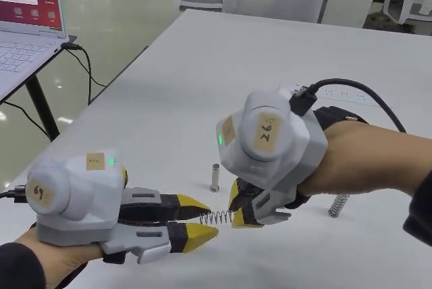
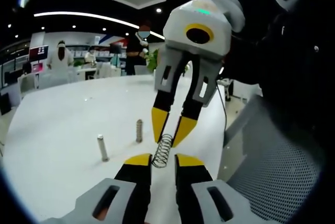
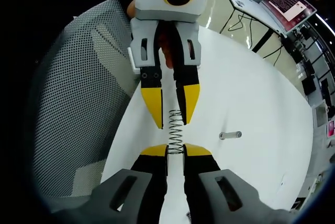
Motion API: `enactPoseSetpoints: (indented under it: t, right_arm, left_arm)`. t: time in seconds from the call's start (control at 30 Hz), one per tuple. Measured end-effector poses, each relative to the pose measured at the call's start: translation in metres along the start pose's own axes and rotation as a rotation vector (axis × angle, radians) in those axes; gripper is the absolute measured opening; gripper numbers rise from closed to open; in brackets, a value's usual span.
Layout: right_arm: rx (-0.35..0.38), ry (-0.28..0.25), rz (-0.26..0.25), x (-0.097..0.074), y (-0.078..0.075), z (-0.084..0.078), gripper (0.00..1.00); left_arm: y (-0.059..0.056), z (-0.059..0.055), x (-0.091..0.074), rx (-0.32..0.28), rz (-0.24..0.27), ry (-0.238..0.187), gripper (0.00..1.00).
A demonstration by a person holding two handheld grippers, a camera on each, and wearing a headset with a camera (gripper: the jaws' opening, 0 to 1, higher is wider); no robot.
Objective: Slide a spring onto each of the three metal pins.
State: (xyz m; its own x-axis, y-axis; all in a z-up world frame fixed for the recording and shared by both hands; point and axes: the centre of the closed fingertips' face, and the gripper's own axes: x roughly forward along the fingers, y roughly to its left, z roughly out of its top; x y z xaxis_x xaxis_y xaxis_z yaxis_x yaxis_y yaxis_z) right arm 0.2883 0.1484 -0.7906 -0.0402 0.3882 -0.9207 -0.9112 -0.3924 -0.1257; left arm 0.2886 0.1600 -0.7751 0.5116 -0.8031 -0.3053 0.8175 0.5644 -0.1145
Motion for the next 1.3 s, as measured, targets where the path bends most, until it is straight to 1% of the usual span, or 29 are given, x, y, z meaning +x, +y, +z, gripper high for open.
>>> enactPoseSetpoints:
  t: [0.23,0.4,0.7,0.97,1.3]
  right_arm:
    - [-0.013,-0.004,0.003,-0.0001,0.0014,0.0020,0.07]
    - [-0.015,-0.006,0.000,-0.0003,0.0012,0.0019,0.07]
    - [0.013,-0.021,-0.001,-0.0017,0.0010,0.0035,0.08]
    - [0.029,-0.029,0.009,-0.0002,0.0027,0.0027,0.09]
    - [0.053,-0.036,0.029,0.0054,0.0057,-0.0018,0.11]
  left_arm:
    - [0.0005,0.0002,-0.0002,-0.007,0.002,-0.003,0.05]
    - [0.0010,-0.0002,-0.0006,-0.011,0.001,-0.003,0.04]
    - [-0.0009,0.0006,-0.0013,-0.021,-0.010,-0.012,0.03]
    - [-0.0030,-0.0002,-0.0009,-0.020,-0.022,-0.007,0.03]
    - [-0.0069,0.0038,-0.0009,-0.029,-0.044,-0.027,0.03]
